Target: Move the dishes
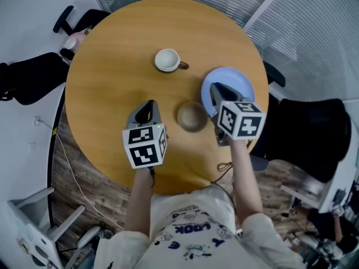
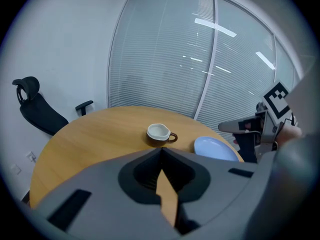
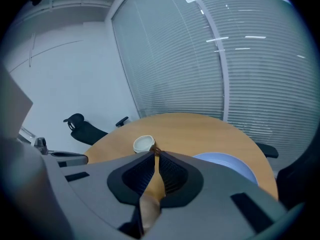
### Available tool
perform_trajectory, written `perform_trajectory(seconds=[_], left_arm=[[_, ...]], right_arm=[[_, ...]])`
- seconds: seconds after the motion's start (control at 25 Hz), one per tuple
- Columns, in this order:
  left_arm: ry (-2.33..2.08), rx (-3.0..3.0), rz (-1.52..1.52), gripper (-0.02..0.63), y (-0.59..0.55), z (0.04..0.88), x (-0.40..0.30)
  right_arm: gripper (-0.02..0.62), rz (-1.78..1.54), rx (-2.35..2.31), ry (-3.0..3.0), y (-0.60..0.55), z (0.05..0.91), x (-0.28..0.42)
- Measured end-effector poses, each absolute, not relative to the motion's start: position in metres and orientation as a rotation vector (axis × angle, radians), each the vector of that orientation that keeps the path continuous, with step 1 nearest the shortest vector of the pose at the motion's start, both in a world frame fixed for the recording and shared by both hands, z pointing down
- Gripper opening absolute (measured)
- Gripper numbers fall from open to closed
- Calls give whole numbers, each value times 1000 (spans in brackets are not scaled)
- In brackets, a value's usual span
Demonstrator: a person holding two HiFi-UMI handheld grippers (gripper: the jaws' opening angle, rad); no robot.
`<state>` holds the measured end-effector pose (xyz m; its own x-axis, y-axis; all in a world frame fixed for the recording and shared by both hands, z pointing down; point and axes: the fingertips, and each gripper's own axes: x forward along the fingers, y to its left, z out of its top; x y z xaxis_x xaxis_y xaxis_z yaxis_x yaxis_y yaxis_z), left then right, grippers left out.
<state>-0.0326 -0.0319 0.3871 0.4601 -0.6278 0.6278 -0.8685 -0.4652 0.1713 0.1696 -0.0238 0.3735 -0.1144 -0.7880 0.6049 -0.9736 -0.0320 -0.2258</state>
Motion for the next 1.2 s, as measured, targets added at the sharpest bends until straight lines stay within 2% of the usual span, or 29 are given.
perform_trajectory(seconds=[0.76,0.92,1.2], left_arm=[[-1388,2099,700,3,-76,405,-10],[-1401,2078,701,3,-83,414,-9],[-1434,2030,693,3,-88,430,-8]], right_arm=[[32,684,1420,-2127,-114,401,168],[78,659,1312,-2154,-125,417,158],[109,535,1136,-2215,-139,448,145]])
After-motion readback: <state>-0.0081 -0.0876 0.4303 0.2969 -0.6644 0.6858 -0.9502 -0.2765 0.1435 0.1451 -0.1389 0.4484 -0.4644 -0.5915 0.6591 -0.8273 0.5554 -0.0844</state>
